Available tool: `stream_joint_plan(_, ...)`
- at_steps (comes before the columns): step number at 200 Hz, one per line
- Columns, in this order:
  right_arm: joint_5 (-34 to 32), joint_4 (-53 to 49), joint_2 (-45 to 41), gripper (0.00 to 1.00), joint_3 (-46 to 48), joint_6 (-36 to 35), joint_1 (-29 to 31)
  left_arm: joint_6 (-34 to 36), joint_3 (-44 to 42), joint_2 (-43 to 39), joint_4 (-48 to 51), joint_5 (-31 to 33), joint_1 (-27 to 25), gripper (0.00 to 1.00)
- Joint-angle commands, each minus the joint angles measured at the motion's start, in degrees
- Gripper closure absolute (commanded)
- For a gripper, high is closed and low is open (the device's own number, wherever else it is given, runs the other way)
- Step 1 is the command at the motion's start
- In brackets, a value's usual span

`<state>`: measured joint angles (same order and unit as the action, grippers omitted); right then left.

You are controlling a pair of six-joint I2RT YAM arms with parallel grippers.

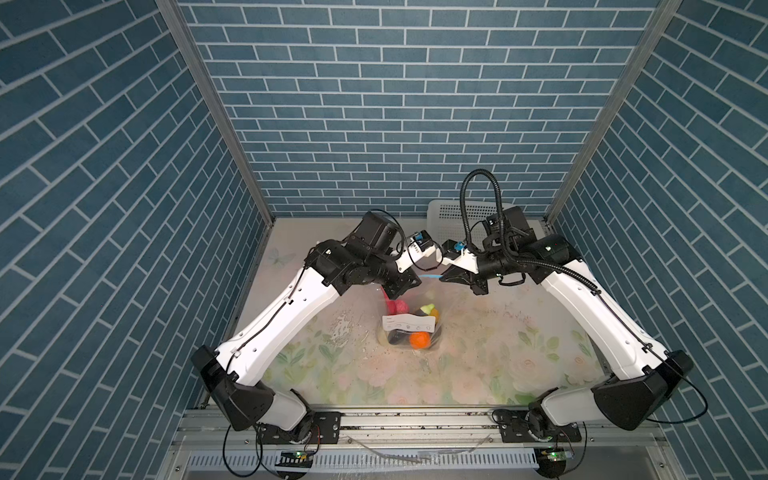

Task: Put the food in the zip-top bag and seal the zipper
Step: 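Lower the open right gripper onto the blue zipper beside the left gripper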

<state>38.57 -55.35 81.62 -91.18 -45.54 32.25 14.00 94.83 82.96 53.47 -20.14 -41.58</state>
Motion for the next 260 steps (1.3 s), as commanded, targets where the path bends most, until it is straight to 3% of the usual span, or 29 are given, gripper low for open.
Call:
stream_joint_plan(1, 0.2, -1.0, -1.8, 1.00, -1.5, -2.1, 0.2, 1.2, -2.0, -3.0, 0.5, 4.7, 0.1, 0.55)
stream_joint_plan(56, -0.5, -0.4, -3.0, 1.00, -0.3, -2.0, 0.1, 2.7, -6.0, -6.7, 2.5, 11.1, 3.9, 0.54)
stream_joint_plan(130, -0.6, -0.7, -3.7, 1.00, -0.2, -1.5, 0.2, 2.9, -8.0, -8.8, 1.4, 11.3, 7.8, 0.87)
stream_joint_plan(153, 0.9, -0.6, -3.1, 1.00, -0.9, -1.0, 0.4, 2.8, -7.7, -9.2, 1.1, 9.6, 7.8, 0.91)
stream_joint_plan(173, 0.9, -0.6, -1.8, 0.84, -2.2, -0.8, 1.3, 2.8, -7.6, -9.6, 0.7, 8.5, 7.8, 0.92)
stream_joint_plan(197, -0.3, -1.4, 1.1, 0.74, -5.2, -1.4, 3.3, 2.6, -7.1, -9.7, 0.5, 6.9, 7.8, 0.92)
stream_joint_plan(232, -0.1, -2.9, 6.5, 0.69, -10.2, -2.8, 5.6, 2.5, -6.7, -9.8, 0.1, 5.6, 7.8, 0.92)
stream_joint_plan(260, 0.4, -4.0, 9.8, 0.71, -14.0, -3.6, 7.3, 2.3, -6.6, -9.8, 0.2, 4.9, 7.8, 0.92)
